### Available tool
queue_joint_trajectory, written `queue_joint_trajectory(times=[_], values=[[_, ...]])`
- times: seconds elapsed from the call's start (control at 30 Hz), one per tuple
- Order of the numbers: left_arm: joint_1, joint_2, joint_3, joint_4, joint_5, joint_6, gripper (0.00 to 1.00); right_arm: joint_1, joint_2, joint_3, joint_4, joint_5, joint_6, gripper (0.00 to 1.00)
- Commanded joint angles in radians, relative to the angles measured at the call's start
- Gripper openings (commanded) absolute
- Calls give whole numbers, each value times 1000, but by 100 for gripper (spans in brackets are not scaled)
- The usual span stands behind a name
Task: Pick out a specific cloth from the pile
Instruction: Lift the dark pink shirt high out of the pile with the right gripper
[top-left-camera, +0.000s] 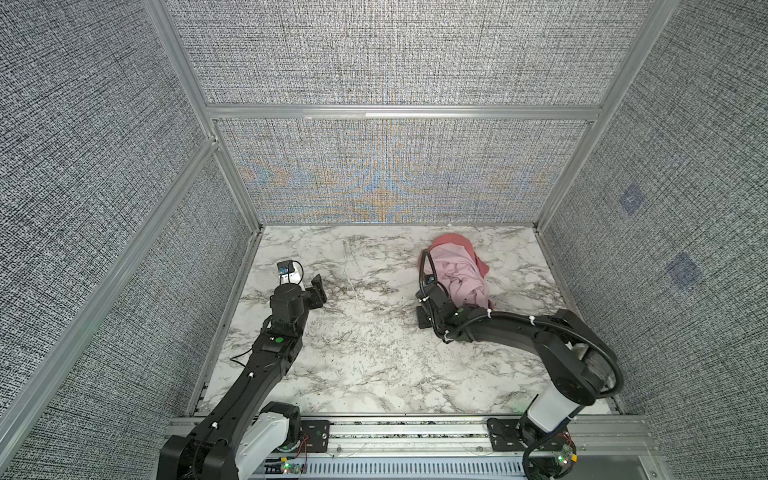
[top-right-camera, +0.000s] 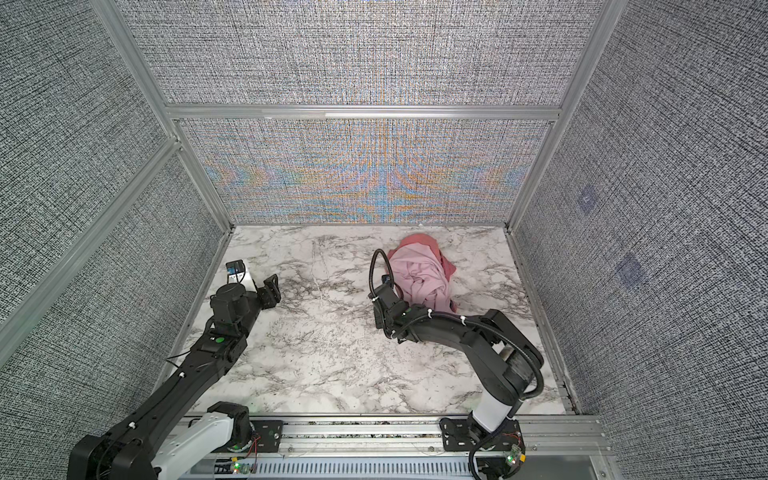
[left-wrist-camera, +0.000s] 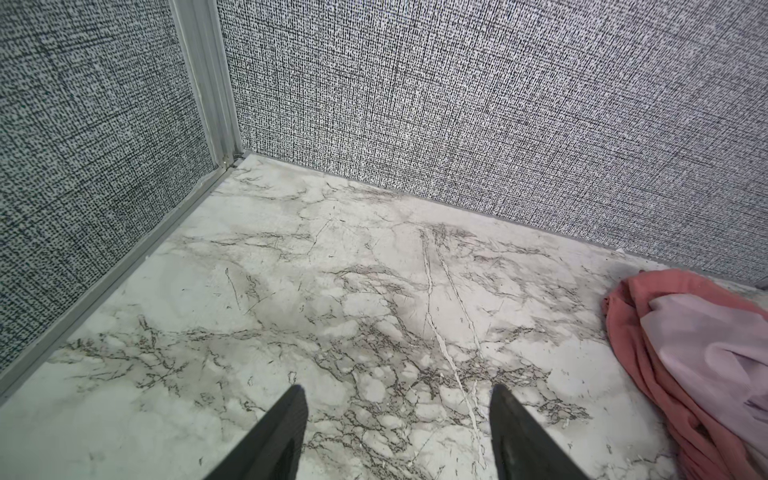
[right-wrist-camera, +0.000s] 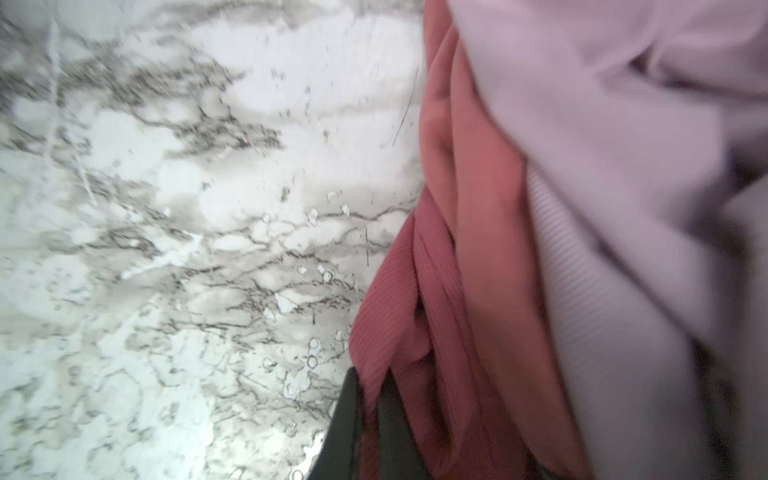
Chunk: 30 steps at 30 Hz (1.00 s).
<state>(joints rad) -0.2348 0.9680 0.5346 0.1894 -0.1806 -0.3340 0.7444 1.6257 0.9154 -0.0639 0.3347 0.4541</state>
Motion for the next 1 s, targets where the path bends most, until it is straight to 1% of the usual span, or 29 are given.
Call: queue_joint_trajectory(times=[0.0, 0.17, 0.27, 0.37, 0.43, 0.63, 0.77, 0.87, 0.97], values=[[0, -4, 15, -2, 10, -6, 71, -24, -70, 38, -14, -24, -33, 0], [0, -10, 37, -13, 15, -7, 71, -97, -182, 102, -66, -92, -98, 0], [0, -9, 45, -13, 10, -11, 71, -141, -245, 135, -67, -102, -141, 0], [0, -4, 51, -9, 10, -17, 71, -211, -291, 180, -93, -123, -171, 0], [-1, 6, 55, -4, 9, -17, 71, -268, -312, 213, -112, -164, -180, 0], [0, 36, 80, 1, 21, -28, 71, -378, -344, 324, -169, -242, -206, 0], [0, 50, 105, -8, 20, -27, 71, -426, -345, 404, -191, -294, -208, 0], [0, 47, 127, -19, 26, -22, 71, -458, -333, 480, -205, -368, -197, 0], [0, 41, 157, -41, 23, -17, 71, -470, -305, 587, -229, -421, -203, 0]])
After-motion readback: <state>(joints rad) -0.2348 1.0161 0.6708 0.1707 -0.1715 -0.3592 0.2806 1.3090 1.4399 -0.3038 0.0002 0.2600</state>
